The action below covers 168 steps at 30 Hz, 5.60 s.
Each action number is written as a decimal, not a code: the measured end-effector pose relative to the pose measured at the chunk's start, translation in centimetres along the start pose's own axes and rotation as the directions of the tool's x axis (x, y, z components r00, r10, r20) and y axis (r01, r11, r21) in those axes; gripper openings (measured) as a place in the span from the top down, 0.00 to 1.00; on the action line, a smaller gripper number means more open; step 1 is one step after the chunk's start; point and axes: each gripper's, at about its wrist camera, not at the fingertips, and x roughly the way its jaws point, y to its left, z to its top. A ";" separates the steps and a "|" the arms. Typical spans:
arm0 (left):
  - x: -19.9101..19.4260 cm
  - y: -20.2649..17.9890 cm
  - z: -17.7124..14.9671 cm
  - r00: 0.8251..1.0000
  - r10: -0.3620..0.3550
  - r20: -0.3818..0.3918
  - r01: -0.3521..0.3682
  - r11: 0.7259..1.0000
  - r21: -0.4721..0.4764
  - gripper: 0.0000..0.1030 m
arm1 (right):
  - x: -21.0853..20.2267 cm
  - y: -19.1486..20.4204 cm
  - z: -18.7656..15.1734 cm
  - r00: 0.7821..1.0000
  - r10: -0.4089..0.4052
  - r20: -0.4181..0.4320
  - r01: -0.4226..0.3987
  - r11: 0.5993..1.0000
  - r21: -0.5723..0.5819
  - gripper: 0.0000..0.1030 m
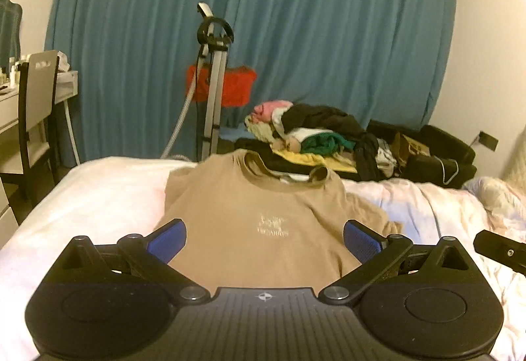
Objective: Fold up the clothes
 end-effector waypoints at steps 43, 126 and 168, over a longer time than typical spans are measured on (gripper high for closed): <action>30.5 22.1 0.1 0.983 0.109 -0.149 -0.168 0.862 -0.478 0.18 | 15.4 -6.3 -11.4 0.979 -0.054 -0.198 0.077 0.991 0.107 0.11; 26.6 32.7 0.7 0.967 -0.228 -0.112 0.069 0.662 -0.746 0.23 | 17.2 -7.8 -12.4 0.979 -0.131 -0.157 0.144 0.987 0.074 0.10; 2.4 8.3 2.8 0.996 -0.084 0.005 0.084 0.994 -0.076 0.06 | 10.7 -7.6 -8.3 0.998 -0.069 -0.015 0.069 0.995 0.071 0.11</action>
